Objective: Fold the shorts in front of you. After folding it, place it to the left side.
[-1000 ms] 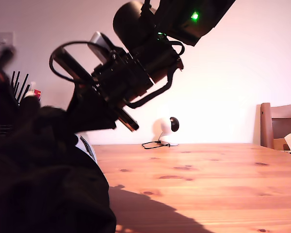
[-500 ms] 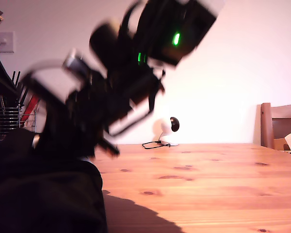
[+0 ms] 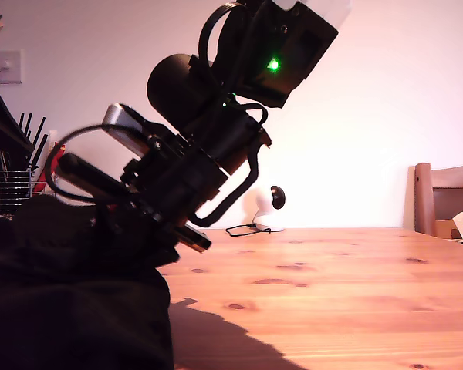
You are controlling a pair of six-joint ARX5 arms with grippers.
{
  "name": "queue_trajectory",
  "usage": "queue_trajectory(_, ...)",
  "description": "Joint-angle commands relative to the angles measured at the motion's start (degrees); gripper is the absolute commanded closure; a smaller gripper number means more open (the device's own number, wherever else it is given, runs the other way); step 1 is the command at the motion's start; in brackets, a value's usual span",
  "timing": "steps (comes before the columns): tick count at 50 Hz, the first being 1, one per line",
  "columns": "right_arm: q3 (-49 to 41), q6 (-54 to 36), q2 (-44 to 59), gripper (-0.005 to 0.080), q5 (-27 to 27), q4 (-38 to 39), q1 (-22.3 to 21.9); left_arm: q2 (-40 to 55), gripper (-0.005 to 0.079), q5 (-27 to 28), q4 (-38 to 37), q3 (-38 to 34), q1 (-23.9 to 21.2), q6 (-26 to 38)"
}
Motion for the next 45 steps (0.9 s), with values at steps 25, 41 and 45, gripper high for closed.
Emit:
queue_trajectory(25, -0.4, -2.0, 2.2, 0.0764, 5.2, -4.0, -2.7, -2.0, 0.0761, 0.5, -0.7, -0.1, 0.1, 1.9)
queue_trajectory(41, 7.2, 3.6, 2.2, 0.0764, -2.7, -2.3, -2.4, -1.9, 0.0761, 0.5, -2.2, -0.2, -2.2, 3.8)
queue_trajectory(45, 10.0, 3.5, 2.2, 0.0764, -3.2, -4.1, -2.8, -1.9, 0.0761, 0.5, -2.7, -0.2, -3.3, 5.2)
